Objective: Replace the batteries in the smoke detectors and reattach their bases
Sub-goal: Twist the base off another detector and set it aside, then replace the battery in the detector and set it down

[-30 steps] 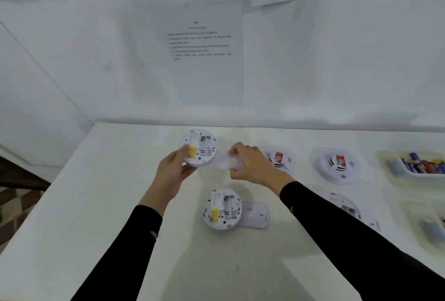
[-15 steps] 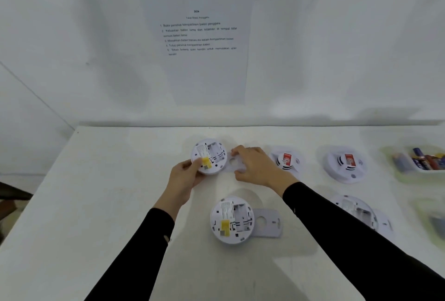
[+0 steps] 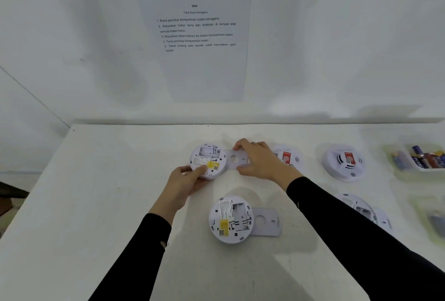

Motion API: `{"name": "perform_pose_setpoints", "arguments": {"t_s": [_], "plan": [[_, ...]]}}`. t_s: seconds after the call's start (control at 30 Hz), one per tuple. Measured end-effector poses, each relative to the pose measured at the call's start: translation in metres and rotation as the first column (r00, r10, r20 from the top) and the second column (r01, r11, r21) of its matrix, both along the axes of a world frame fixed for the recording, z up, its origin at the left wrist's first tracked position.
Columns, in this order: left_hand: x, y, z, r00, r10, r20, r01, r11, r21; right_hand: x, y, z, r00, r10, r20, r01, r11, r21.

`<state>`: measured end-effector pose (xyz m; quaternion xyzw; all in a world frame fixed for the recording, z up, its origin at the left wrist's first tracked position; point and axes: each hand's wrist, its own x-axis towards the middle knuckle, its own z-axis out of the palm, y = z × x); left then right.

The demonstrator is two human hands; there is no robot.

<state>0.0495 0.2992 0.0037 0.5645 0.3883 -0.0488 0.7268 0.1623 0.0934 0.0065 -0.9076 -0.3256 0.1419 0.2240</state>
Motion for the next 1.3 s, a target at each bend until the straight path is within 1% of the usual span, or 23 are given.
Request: {"name": "perform_pose_setpoints", "arguments": {"t_s": [0.07, 0.17, 0.23, 0.47, 0.53, 0.57, 0.6, 0.63, 0.67, 0.73, 0.8, 0.83, 0.87, 0.9, 0.97, 1.0, 1.03, 1.1, 1.13, 1.2, 1.23, 1.27, 1.3], "plan": [[-0.003, -0.001, 0.002, 1.0, -0.015, -0.016, 0.014, 1.0, -0.007, 0.001, -0.001, 0.002, 1.0, 0.008, -0.029, -0.008, 1.0, 0.001], [-0.007, -0.001, 0.005, 0.995, -0.077, -0.061, 0.082, 0.992, 0.092, 0.0, 0.0, 0.003, 0.999, 0.022, -0.029, -0.023, 1.0, -0.005], [-0.008, 0.0, 0.006, 0.994, -0.092, -0.061, 0.099, 0.986, 0.135, 0.0, 0.0, 0.004, 0.999, 0.03, -0.022, -0.03, 1.0, -0.009], [-0.008, 0.002, 0.01, 0.991, -0.118, -0.063, 0.127, 0.979, 0.157, -0.003, 0.0, 0.009, 1.0, 0.023, -0.011, -0.024, 0.999, -0.041], [-0.01, 0.005, 0.015, 0.988, -0.115, -0.1, 0.134, 0.968, 0.211, -0.005, -0.004, 0.018, 1.0, 0.023, -0.006, -0.023, 0.999, -0.031], [-0.01, 0.007, 0.019, 0.986, -0.106, -0.13, 0.141, 0.944, 0.298, -0.005, -0.01, 0.022, 1.0, 0.015, -0.007, -0.015, 1.0, 0.008], [-0.009, 0.008, 0.023, 0.984, -0.094, -0.153, 0.151, 0.897, 0.415, -0.005, -0.017, 0.026, 1.0, -0.01, -0.013, 0.011, 0.997, 0.074], [-0.008, 0.008, 0.028, 0.985, -0.087, -0.152, 0.155, 0.836, 0.526, -0.004, -0.027, 0.031, 0.997, -0.064, -0.031, 0.068, 0.985, 0.156], [-0.007, 0.004, 0.035, 0.988, -0.1, -0.119, 0.152, 0.789, 0.596, -0.002, -0.038, 0.035, 0.987, -0.143, -0.067, 0.155, 0.961, 0.231], [0.001, -0.013, 0.05, 0.983, -0.182, -0.022, 0.154, 0.755, 0.637, 0.0, -0.061, 0.041, 0.927, -0.343, -0.149, 0.373, 0.875, 0.307], [0.014, -0.04, 0.057, 0.951, -0.308, 0.035, 0.216, 0.739, 0.638, 0.002, -0.084, 0.044, 0.833, -0.496, -0.244, 0.551, 0.78, 0.298], [0.021, -0.056, 0.058, 0.923, -0.383, 0.039, 0.274, 0.723, 0.634, 0.004, -0.094, 0.043, 0.78, -0.54, -0.316, 0.62, 0.734, 0.277], [0.028, -0.074, 0.058, 0.884, -0.466, 0.031, 0.343, 0.694, 0.633, 0.004, -0.103, 0.041, 0.727, -0.561, -0.396, 0.673, 0.697, 0.247], [0.035, -0.091, 0.056, 0.836, -0.549, 0.005, 0.418, 0.643, 0.642, 0.004, -0.111, 0.038, 0.668, -0.566, -0.483, 0.717, 0.664, 0.213], [0.048, -0.126, 0.05, 0.727, -0.68, -0.095, 0.548, 0.49, 0.678, -0.001, -0.122, 0.035, 0.54, -0.529, -0.654, 0.79, 0.587, 0.177], [0.054, -0.142, 0.047, 0.686, -0.712, -0.148, 0.582, 0.415, 0.699, -0.005, -0.124, 0.036, 0.496, -0.492, -0.716, 0.81, 0.559, 0.178], [0.06, -0.155, 0.043, 0.659, -0.727, -0.192, 0.602, 0.356, 0.715, -0.008, -0.126, 0.038, 0.478, -0.455, -0.751, 0.816, 0.548, 0.187], [0.069, -0.173, 0.033, 0.645, -0.718, -0.26, 0.617, 0.29, 0.732, -0.014, -0.128, 0.041, 0.484, -0.409, -0.773, 0.801, 0.564, 0.203], [0.072, -0.18, 0.028, 0.653, -0.698, -0.292, 0.623, 0.276, 0.732, -0.016, -0.129, 0.042, 0.495, -0.394, -0.774, 0.787, 0.582, 0.206], [0.075, -0.188, 0.023, 0.69, -0.648, -0.323, 0.612, 0.284, 0.738, -0.017, -0.132, 0.046, 0.521, -0.364, -0.772, 0.76, 0.609, 0.226], [0.075, -0.191, 0.023, 0.712, -0.634, -0.302, 0.594, 0.315, 0.74, -0.017, -0.134, 0.05, 0.541, -0.344, -0.768, 0.747, 0.617, 0.25], [0.076, -0.194, 0.025, 0.741, -0.625, -0.244, 0.558, 0.372, 0.741, -0.016, -0.137, 0.056, 0.57, -0.32, -0.757, 0.735, 0.611, 0.295], [0.077, -0.194, 0.029, 0.772, -0.617, -0.154, 0.513, 0.461, 0.724, -0.015, -0.141, 0.064, 0.607, -0.302, -0.735, 0.723, 0.594, 0.353]]}}
